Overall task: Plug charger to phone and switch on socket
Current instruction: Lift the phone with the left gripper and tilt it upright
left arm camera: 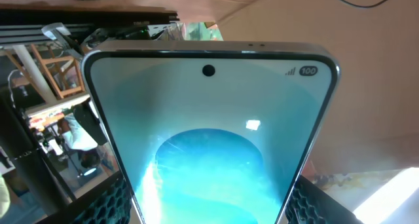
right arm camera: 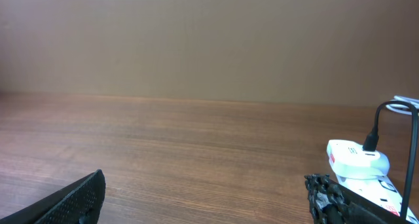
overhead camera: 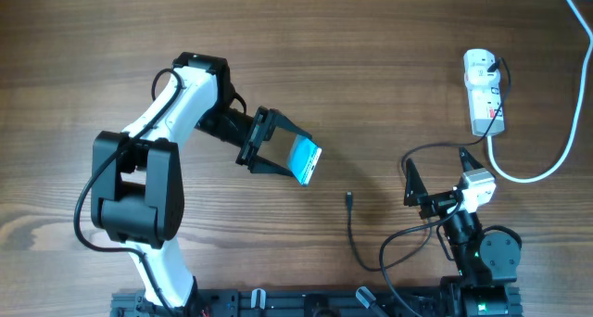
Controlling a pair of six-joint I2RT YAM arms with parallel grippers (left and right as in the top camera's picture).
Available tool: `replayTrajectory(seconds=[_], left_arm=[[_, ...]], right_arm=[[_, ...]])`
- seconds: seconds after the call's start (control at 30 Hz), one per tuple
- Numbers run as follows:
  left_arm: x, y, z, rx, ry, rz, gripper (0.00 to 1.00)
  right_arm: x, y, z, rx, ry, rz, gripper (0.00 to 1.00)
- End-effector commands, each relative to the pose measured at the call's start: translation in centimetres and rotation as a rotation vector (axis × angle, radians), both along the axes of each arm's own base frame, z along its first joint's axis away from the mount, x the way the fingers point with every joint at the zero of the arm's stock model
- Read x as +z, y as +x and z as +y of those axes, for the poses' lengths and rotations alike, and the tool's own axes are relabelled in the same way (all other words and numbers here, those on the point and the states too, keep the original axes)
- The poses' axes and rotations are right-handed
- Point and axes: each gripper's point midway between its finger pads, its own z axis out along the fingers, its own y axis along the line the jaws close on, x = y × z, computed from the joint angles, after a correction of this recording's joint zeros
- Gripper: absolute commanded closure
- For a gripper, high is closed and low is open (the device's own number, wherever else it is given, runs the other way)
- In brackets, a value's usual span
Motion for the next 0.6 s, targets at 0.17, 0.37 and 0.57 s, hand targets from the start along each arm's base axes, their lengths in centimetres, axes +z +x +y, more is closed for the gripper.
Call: replayTrajectory(seconds=[0.17, 0.37, 0.57], left_arm=[[1.13, 0.03, -0.19, 0.013, -0.036, -0.034, 0.38], [1.15, 0.05, -0.2, 0.014, -0.037, -0.033, 0.37], [1.83, 0.51, -0.5, 0.045, -0.076, -0.025, 0.38]], right_arm=[[0.15, -0.07, 0.13, 0.009, 0.011, -0.006, 0.0], [0.15, -0.07, 0.13, 0.009, 0.011, -0.006, 0.0], [0.15, -0.07, 0.14, 0.01, 0.01, -0.006, 0.01]])
